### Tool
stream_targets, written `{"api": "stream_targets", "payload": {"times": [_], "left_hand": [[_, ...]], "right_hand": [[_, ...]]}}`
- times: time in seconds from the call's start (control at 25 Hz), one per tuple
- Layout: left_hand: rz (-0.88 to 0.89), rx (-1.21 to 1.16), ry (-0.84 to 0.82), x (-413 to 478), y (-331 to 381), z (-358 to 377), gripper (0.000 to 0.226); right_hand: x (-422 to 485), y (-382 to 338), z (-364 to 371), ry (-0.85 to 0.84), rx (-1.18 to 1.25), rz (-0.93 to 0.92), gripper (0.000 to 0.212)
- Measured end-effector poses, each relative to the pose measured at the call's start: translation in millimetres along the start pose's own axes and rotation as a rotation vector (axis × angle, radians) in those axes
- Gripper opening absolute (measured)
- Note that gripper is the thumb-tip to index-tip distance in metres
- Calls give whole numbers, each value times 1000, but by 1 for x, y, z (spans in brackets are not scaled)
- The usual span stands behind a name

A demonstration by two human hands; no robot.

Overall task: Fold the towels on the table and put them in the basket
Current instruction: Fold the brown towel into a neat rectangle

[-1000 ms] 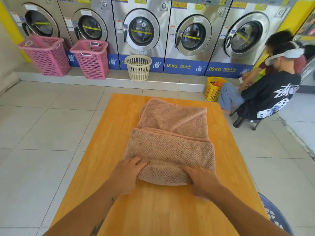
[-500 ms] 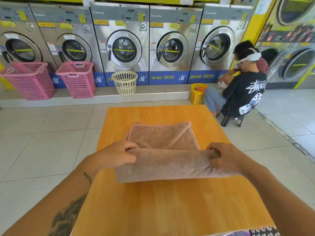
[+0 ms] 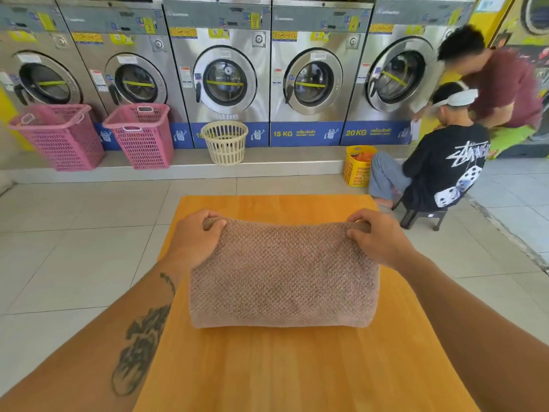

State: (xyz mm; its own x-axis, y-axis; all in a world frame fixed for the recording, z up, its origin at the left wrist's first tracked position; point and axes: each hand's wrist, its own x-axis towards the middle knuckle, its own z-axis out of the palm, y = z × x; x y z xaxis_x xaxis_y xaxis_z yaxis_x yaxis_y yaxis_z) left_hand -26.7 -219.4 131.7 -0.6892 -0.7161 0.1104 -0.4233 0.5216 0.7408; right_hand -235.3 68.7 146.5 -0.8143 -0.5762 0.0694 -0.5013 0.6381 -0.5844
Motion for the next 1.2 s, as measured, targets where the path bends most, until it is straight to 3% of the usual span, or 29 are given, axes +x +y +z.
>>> {"api": "stream_targets", "payload": {"times": [0.16,0.28,0.36,0.48,0.6,0.72,0.84,1.0,1.08,1.2], "left_hand": [[-55,111,73,42,-5,27,19],[166,396,227,49,-3,57,23],[262,570,97,31,2,86,29],[-14,675,-254,-2,0,134,56],[-102,743,-375,-16,-20,162,67],[-33,772,-445,-8,-33,162,64],[101,775,-427,-2,-39,152,56],[212,593,-99,-35,-36,134,44],[78,460,-6,-66,-31,126,39],[-263,190,-84,-123,-18,115,49]], "right_hand": [[61,21,23,-70,111,36,9],[98,42,47,-110,92,63,6],[110,55,63,-127,-10,103,13],[107,61,87,-87,-334,-40,36],[88,59,106,-349,-437,-196,52],[72,73,118,-570,-512,-80,59],[60,68,107,-639,-572,-32,65],[11,54,83,-747,-544,14,71],[-28,49,74,-808,-457,43,70],[-103,38,77,-827,-346,68,68]]}}
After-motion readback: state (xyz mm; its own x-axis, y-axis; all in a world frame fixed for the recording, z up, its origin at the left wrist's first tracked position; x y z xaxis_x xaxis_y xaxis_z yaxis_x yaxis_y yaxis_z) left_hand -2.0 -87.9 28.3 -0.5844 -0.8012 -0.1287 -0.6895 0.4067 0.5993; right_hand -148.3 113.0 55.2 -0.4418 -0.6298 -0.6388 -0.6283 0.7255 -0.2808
